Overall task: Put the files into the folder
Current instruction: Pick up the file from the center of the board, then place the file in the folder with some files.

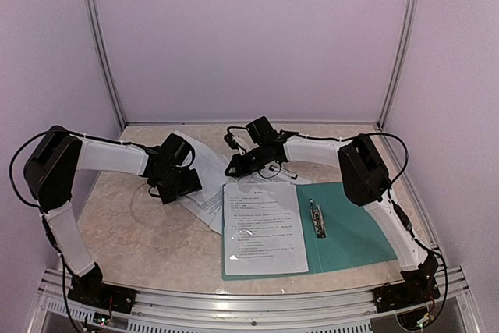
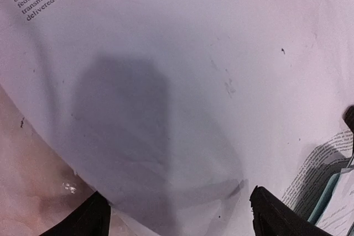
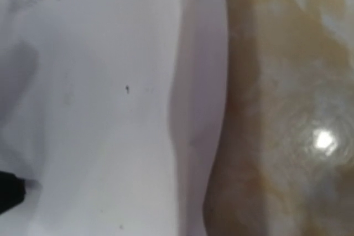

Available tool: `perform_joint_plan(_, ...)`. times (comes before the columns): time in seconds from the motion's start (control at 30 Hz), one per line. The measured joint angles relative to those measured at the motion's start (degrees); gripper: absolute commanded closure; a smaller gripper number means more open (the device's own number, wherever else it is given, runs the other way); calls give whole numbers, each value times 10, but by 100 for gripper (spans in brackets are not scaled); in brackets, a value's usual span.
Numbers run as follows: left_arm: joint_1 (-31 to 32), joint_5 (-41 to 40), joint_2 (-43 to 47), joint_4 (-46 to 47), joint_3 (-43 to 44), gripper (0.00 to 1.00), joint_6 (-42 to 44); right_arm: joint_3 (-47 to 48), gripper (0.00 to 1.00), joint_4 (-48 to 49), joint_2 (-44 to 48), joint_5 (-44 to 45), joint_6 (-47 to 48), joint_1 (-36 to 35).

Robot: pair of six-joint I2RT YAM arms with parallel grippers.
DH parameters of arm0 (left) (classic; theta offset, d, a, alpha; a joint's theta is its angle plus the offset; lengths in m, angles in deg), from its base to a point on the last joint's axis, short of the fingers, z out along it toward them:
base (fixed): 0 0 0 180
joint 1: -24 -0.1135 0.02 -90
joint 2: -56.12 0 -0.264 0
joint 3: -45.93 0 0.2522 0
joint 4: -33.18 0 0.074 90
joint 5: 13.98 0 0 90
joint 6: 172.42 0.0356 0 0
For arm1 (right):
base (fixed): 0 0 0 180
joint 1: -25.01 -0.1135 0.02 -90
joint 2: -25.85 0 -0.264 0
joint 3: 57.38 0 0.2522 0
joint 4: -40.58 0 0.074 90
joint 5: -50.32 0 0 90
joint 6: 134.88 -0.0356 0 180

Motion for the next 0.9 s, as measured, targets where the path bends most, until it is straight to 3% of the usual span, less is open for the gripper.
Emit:
perform_joint_plan(0.3,-12,-18,20,-69,0,14,10,13,100,25,0,4,-21,0)
perform_joint_plan(0.9,-23,-92,181,-163,-1,13,25,87,100,164,-1,6,-109,3)
